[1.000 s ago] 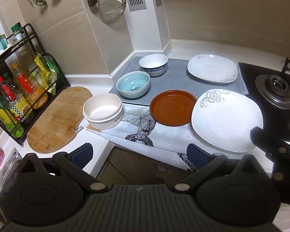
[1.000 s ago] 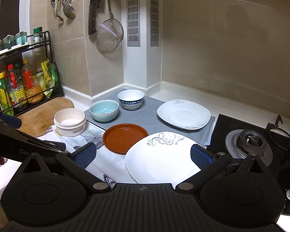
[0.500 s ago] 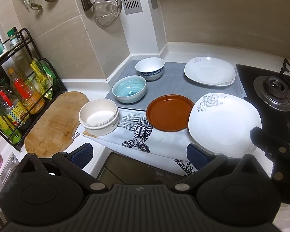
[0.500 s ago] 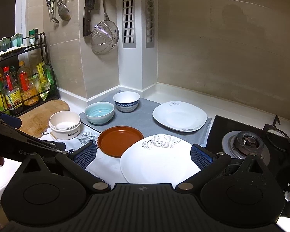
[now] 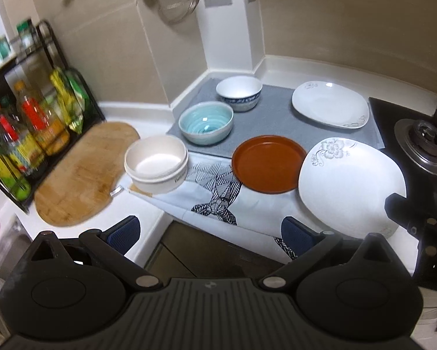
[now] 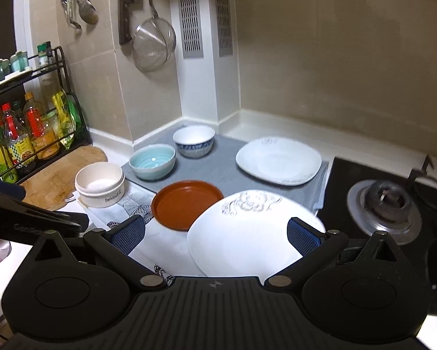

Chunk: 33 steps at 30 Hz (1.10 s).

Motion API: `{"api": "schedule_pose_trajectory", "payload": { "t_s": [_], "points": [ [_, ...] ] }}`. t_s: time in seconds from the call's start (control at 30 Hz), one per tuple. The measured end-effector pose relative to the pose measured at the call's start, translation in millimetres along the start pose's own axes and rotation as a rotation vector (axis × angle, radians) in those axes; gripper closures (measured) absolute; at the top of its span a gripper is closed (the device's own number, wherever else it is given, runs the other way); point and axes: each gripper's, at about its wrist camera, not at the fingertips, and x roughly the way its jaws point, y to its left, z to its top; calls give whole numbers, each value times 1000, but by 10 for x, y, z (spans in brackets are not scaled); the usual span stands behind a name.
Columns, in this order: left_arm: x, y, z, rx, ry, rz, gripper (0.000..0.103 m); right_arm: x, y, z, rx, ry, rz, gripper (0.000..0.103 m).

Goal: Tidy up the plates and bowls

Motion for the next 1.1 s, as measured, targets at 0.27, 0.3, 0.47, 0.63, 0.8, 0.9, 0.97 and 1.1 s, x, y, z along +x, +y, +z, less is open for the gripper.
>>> {"api": "schedule_pose_trajectory", "payload": {
  "t_s": [0.27, 0.3, 0.47, 0.63, 0.8, 0.9, 0.97, 1.1],
  "points": [
    [673, 423, 304, -48, 57, -144, 0, 648, 191, 254, 61, 91, -28, 0],
    [775, 465, 358, -54, 61, -166, 0, 741, 217, 296, 63, 103, -31, 0],
    [1238, 545, 592, -10, 70, -223, 0, 1194, 323, 495, 70, 155, -52, 0],
    [1661, 497, 726, 9, 156, -333, 0, 1613, 276, 686, 103, 240, -88, 0],
    [1979, 445, 770, -53, 231, -411, 0, 1965, 169, 836, 40, 282, -96, 0],
    [2154, 407, 770, -115, 277, -420, 0, 2285, 65, 914, 2, 334, -42, 0],
    [2253, 362, 772, -152, 310, -419, 0, 2534, -2, 951, -25, 379, 4, 0],
    [2419, 254, 748, -166, 378, -409, 2, 2965, -117, 963, -39, 470, 84, 1]
  ]
}}
